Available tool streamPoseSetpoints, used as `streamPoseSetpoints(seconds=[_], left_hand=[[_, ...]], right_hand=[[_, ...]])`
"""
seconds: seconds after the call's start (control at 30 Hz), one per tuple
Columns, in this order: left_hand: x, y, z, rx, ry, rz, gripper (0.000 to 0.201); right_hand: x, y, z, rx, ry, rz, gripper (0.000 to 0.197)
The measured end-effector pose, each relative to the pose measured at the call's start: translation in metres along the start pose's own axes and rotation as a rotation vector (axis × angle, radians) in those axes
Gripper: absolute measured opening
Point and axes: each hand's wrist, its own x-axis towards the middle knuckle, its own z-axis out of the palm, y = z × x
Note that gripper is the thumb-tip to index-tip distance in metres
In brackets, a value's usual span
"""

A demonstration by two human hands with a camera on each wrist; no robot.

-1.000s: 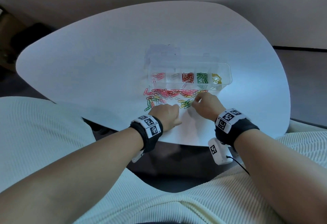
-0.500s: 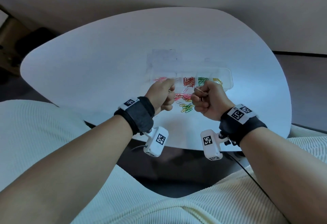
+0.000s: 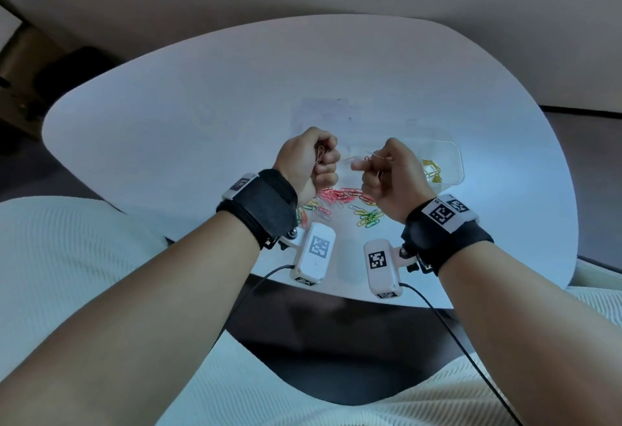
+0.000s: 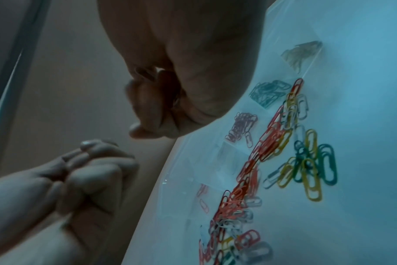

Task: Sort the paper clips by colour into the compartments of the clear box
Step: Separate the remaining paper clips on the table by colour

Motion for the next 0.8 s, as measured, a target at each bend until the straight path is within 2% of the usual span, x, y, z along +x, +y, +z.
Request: streamPoseSetpoints(seconds=[0.2,0.3,0.37,0.47,0.53,0.67,0.8], left_hand=[[0.008,-0.003,-0.012,0.136,0.167,-0.076,0.021],[0.01,-0.001,-0.01,0.185,0.17,-0.106,0.019],[0.012,0.002,-0.006,0.21,0.155,-0.112,0.019],[0.015,0.004,-0.001,0.236,0.147,-0.101,0.017],[0.016,0.006,0.002,0.257,0.163,-0.096,0.016],[0.02,0.013,0.014,0.324,0.206,-0.061,0.017],[0.022,0.015,0.031,0.269,0.161,-0.063,0.017]], right_hand=[[0.009,-0.004,0.007,0.119,0.028,0.025,0.021],[0.014,-0.008,0.013,0.211,0.044,0.04,0.016],[0.016,-0.013,0.016,0.223,0.074,0.054,0.004],[0.019,-0.02,0.016,0.113,0.072,0.158,0.047],[0.02,-0.022,0.014,0.045,0.05,0.196,0.064],[0.019,-0.028,0.015,0.031,0.038,0.17,0.067],[0.01,-0.034,0.01,0.04,0.028,0.091,0.06]])
